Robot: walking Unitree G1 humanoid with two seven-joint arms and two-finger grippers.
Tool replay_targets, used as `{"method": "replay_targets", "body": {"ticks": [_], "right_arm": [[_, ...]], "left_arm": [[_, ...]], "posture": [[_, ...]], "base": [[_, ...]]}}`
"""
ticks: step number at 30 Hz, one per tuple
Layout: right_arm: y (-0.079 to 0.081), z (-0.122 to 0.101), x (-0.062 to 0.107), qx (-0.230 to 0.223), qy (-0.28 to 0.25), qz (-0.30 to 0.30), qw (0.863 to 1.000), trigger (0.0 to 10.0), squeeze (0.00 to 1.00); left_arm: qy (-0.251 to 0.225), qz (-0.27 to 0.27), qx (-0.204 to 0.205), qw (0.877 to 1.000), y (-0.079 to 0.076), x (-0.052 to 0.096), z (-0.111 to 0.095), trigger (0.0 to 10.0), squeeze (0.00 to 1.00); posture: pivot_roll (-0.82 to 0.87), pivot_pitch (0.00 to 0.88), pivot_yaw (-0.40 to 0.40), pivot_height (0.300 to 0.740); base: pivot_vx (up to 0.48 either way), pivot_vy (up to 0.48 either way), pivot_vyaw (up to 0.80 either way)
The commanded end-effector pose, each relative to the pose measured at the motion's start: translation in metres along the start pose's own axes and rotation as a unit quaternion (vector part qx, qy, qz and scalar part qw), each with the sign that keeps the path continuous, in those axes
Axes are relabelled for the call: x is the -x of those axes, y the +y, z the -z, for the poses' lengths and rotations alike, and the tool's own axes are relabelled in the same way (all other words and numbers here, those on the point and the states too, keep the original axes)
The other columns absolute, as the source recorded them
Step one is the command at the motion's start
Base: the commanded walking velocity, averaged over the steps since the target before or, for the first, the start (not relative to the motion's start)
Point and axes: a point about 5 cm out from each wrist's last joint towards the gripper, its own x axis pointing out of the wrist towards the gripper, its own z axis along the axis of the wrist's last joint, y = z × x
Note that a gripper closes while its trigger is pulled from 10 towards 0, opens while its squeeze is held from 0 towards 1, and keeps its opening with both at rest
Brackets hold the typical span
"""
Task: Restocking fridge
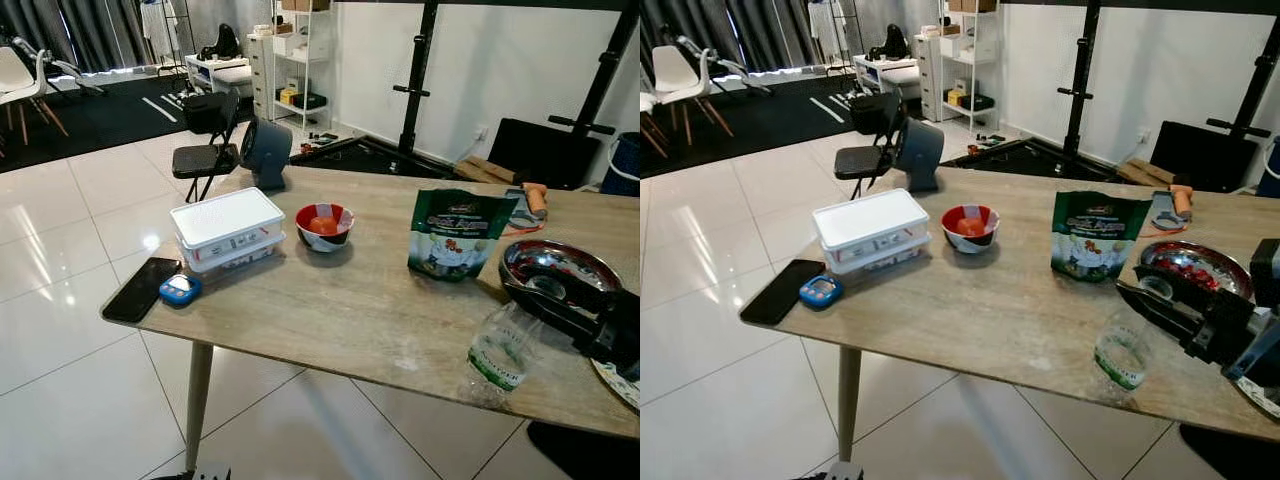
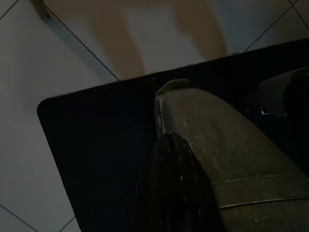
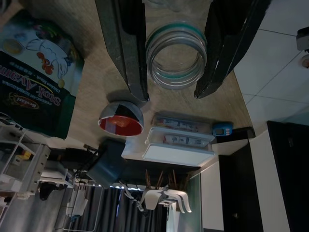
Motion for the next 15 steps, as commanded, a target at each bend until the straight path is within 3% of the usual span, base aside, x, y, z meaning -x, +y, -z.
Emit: {"method": "replay_targets", "body": {"ticks": [1, 15], "right_arm": [[-0.004, -0.002, 0.004, 0.008, 0.009, 0.013, 1.000, 10.0, 0.00], [-0.012, 0.000, 0.018, 0.015, 0.034, 0.043, 0.998, 10.0, 0.00]], "left_arm": [[0.021, 0.006, 0.007, 1.000, -0.005, 0.000, 0.010, 10.0, 0.00], [0.023, 0.008, 0.007, 1.000, -0.007, 0.000, 0.013, 10.0, 0.00]], "posture": [[-0.13, 0.000, 0.007, 0.740], [-0.13, 0.000, 0.002, 0.740]], "base": [[-0.292, 0.000, 0.00], [-0.313, 0.000, 0.00]]}}
